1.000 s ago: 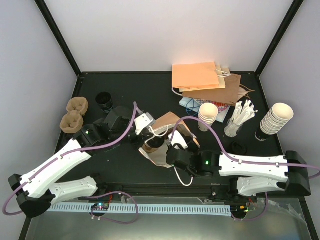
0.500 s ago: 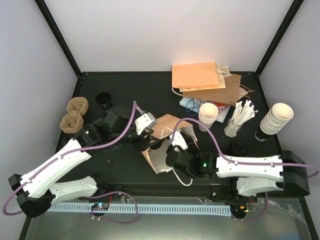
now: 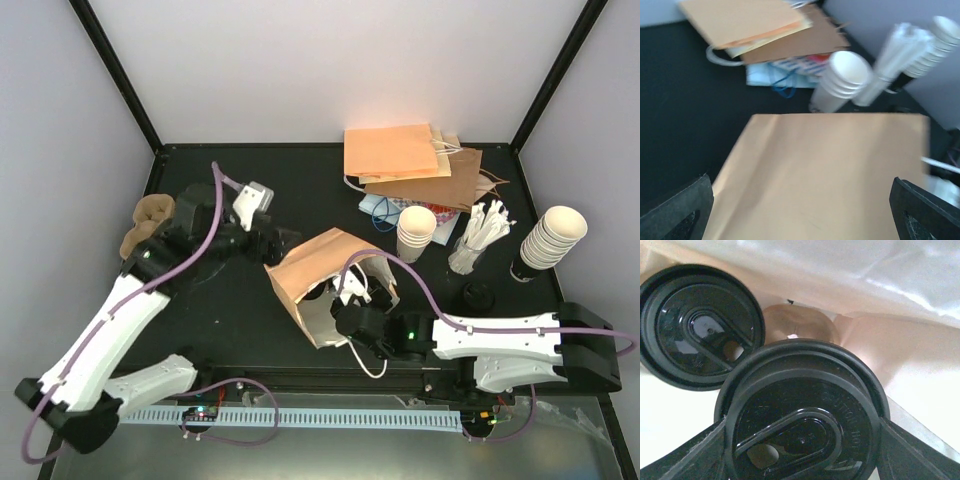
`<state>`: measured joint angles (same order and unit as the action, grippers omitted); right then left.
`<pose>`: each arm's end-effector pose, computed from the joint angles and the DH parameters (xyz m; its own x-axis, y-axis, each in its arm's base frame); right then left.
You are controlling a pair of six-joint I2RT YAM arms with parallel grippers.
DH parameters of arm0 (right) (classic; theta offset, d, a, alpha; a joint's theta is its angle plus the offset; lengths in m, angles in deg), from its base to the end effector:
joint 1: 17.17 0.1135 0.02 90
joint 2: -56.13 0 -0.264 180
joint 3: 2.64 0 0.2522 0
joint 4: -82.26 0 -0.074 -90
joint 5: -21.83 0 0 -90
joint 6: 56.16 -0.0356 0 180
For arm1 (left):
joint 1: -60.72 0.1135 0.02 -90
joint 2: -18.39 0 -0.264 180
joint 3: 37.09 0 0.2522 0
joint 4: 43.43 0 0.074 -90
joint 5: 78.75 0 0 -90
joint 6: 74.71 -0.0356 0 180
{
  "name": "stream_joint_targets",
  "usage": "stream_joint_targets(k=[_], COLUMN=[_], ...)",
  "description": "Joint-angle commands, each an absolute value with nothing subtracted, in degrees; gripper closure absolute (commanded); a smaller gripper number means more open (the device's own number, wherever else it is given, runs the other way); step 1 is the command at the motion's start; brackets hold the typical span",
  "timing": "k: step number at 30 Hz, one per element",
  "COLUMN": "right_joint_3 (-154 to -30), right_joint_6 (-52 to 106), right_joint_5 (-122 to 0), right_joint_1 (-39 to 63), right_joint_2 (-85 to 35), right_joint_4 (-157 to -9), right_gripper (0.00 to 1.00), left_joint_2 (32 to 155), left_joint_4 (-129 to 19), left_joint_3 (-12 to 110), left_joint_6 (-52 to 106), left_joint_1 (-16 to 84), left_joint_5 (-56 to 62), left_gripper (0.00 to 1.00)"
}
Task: Pack the takeout coffee
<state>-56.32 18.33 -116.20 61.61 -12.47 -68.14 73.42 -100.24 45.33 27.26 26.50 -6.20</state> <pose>0.0721 0.2274 0.2258 -0.2793 -0.4889 -0.8264 -0.4962 0.8103 -0.3117 0.1483 -0.1138 0.3928 -0.5534 0.1371 -0.8216 0.6519 0.6853 -0.3248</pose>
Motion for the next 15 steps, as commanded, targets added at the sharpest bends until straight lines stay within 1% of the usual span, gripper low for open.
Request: stream_joint_targets(k=[1,5,7,10,12,15], right_joint_3=[-53.9,-54.5,-55.0,-55.7,-55.7,-55.1], right_joint_6=[27.2,29.8,29.8,29.6,29.5,30.5], right_joint_5=[-113.6,-115.0,-115.0,-115.0,-117.2,-117.0], right_joint_1=[62.0,61.9,61.9,61.9,61.9,61.9], right_joint_2=[-11.9,-14.5,-15.8,-17.4,-18.0,-17.8], right_joint_4=[-77.0,-76.6,-76.4,-75.9,-76.2,-77.7], right_gripper=[0.50,0.50,0.50,0.49,0.49,0.49], left_joint_2=[82.2,91.9,97.6,106.6,112.2,119.1], left_joint_4=[-101.7,-100.8,-101.0,-103.9,-105.3,-105.5], left_joint_3=[44.7,48.2,50.8,57.9,61.6,65.4], left_joint_6=[29.2,26.0,25.2,25.0,24.9,24.8], left_joint_1=[36.7,40.9,41.7,42.5,42.7,42.9], left_joint_5=[-11.0,-11.9,-11.9,-12.3,-12.3,-13.0], left_gripper=[0.01,0.01,0.01,0.01,0.03,0.04])
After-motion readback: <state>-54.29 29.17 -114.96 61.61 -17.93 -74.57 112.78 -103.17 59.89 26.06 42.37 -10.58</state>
